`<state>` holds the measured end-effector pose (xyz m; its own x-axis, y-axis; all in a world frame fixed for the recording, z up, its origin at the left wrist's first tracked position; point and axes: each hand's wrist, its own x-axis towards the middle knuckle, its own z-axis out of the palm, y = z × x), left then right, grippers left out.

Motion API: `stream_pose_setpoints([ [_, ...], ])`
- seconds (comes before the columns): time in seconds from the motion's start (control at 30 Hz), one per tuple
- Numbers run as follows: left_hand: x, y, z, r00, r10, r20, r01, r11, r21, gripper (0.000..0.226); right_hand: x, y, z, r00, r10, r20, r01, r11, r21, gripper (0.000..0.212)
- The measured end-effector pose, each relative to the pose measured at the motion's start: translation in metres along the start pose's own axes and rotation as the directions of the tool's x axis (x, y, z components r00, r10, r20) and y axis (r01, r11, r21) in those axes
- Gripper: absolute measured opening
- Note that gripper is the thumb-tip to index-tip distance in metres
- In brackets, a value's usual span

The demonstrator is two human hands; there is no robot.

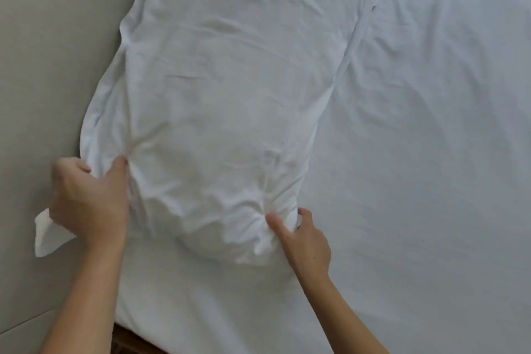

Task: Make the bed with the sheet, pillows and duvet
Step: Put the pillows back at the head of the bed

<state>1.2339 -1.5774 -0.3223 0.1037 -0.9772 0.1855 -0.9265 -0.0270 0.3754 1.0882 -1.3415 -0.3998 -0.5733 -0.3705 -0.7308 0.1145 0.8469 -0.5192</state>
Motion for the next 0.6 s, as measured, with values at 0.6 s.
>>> stream_pose_setpoints([
  [0.6, -0.149, 0.111, 0.111, 0.102, 0.844, 0.526, -0.985, 0.159, -0.064, 0.050, -0.004, 0.067, 0.015, 0.982, -0.108, -0.158, 0.105, 0.994, -0.022, 0.042],
])
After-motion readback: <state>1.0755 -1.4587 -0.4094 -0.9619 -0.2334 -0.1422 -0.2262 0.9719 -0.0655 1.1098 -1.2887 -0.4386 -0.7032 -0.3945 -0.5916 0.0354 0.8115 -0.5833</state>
